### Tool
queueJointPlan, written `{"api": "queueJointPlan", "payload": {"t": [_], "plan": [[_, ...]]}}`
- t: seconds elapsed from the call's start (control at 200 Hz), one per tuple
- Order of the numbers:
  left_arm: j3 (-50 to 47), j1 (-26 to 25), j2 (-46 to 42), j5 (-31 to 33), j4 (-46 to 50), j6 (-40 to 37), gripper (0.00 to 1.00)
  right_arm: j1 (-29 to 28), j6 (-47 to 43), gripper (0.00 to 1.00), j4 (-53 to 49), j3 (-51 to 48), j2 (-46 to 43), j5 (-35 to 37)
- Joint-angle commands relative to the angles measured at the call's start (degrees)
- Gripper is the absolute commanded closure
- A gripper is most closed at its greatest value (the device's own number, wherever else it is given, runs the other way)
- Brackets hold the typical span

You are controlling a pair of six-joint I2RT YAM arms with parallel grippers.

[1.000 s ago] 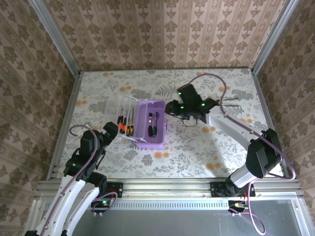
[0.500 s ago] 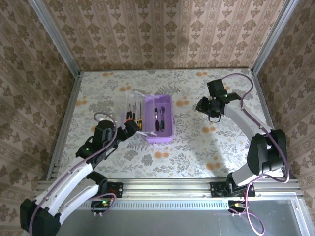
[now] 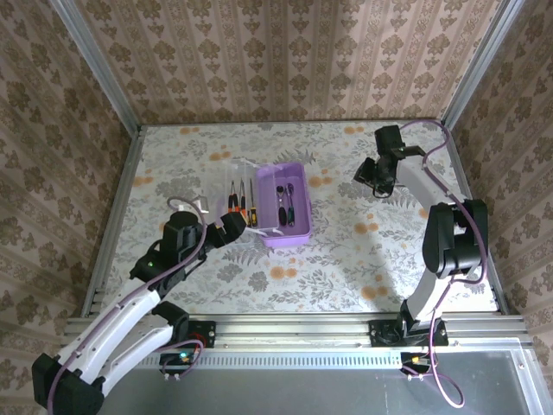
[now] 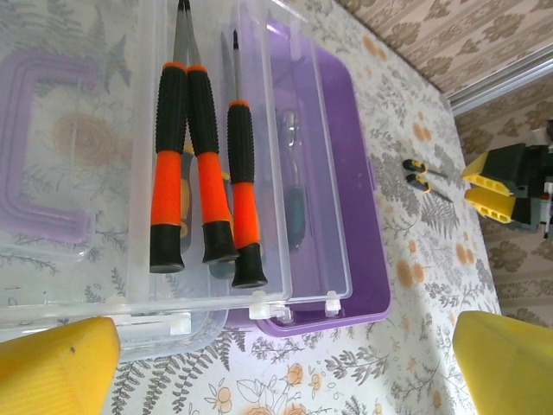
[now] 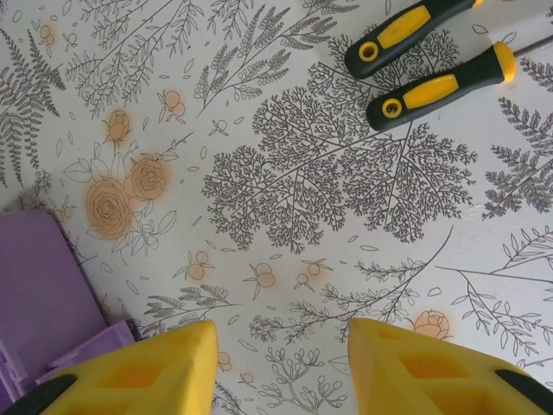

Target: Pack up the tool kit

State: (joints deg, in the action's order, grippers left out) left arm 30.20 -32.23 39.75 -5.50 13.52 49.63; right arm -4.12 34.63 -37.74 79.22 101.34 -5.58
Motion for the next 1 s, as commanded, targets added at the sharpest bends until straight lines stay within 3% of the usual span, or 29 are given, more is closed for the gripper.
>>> {"api": "queueJointPlan", "payload": {"t": [0.0,0.32,0.54,0.995], "plan": [[-0.8,0.3,-1.5,1.5,-0.7,-1.6,0.0,0.9,-0.1,0.53,-2.3,2.6,2.5,1.3],[-3.2,1.7,-2.1,-0.4,-2.8,-2.0,0.0,5.2,3.3,0.46,-3.7,8.8,9.1,3.8],[-4.3,2.4,-1.4,-1.4,-4.2,-1.0,0.0,7.6,7.0,0.48,-6.6,15.1,17.0,4.3],[-7.1,5.7,-3.6,-3.9,-5.2,-0.9,0.0,8.2,8.4,0.45,-6.9,13.0,21.5,6.7]]}}
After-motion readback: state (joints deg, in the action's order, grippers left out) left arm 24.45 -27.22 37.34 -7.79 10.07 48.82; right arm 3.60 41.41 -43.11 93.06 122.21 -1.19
